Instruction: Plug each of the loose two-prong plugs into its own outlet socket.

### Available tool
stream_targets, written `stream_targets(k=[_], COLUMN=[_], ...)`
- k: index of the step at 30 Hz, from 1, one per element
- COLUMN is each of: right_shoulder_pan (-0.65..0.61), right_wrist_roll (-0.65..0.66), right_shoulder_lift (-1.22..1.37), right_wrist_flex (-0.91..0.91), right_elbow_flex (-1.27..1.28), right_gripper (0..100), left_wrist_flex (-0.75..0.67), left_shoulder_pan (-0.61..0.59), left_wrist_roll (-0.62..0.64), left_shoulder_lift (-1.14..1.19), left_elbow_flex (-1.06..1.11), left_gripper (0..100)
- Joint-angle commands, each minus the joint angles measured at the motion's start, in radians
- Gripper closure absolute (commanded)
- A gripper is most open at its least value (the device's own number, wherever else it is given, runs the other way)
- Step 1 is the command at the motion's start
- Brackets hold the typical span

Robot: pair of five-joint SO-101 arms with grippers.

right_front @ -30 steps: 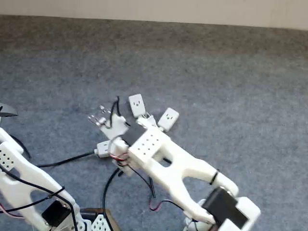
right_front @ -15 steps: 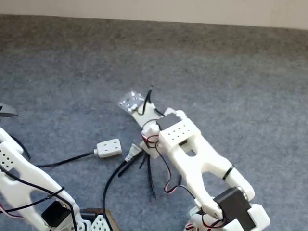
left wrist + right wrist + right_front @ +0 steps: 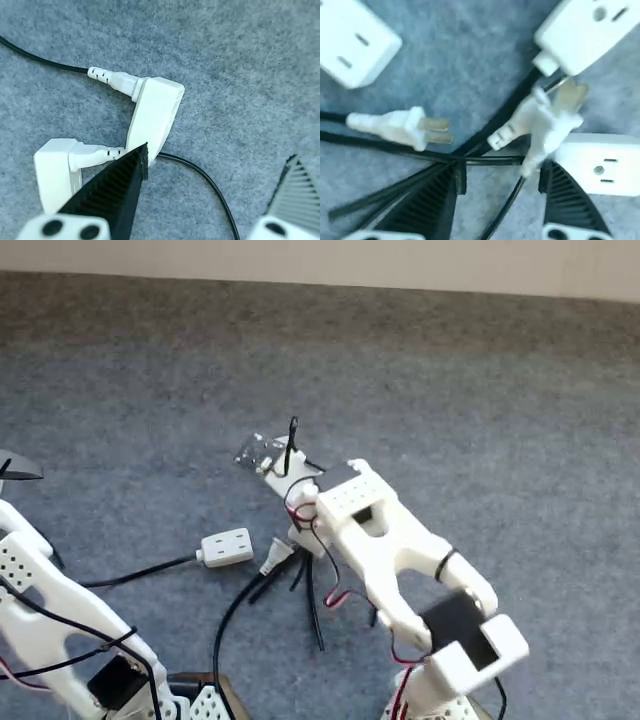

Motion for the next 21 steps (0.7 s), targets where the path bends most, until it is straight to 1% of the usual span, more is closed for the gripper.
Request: stream_targets(k=[1, 3, 4, 5, 8, 9, 10, 13, 17, 19, 21], right_shoulder_pan=[0.061, 0.076, 0.082, 0.090, 0.125, 0.137, 0.150, 0.157, 0.171, 0.213, 0.269], right_wrist_roll=[0.012, 0.009, 0.009, 0.008, 0.008, 0.011, 0.014, 0.026, 0.058, 0.109, 0.170], right_shoulder_lift=[0.053, 0.058, 0.058, 0.056, 0.058, 0.058, 0.058, 0.058, 0.039, -0.013, -0.090], right_wrist_flex=[-0.042, -0.042, -0.041, -0.038, -0.039, -0.039, -0.036, -0.033, 0.041, 0.071, 0.067], right_elbow_flex=[-0.064, -0.082, -0.090, -0.096, -0.107, -0.107, -0.101, -0.094, -0.050, -0.022, 0.073], right_gripper=[76.5, 77.2, 79.6, 83.3, 98.4, 99.8, 98.5, 99.3, 99.2, 99.1, 99.1], left_wrist_flex=[0.008, 0.008, 0.008, 0.008, 0.008, 0.008, 0.008, 0.008, 0.008, 0.008, 0.008], left_shoulder_pan=[-0.004, -0.004, -0.004, -0.004, -0.002, -0.002, -0.004, -0.004, -0.008, -0.021, -0.027], left_wrist_roll=[-0.006, -0.006, -0.006, -0.006, -0.006, -0.006, -0.006, -0.006, -0.006, -0.006, -0.006], left_shoulder_lift=[-0.054, -0.054, -0.054, -0.054, -0.054, -0.054, -0.054, -0.054, -0.054, -0.054, -0.054], left_elbow_flex=[-0.031, -0.031, -0.031, -0.031, -0.031, -0.031, -0.031, -0.031, -0.031, -0.031, -0.031], left_gripper=[60, 60, 60, 60, 60, 60, 60, 60, 60, 60, 60])
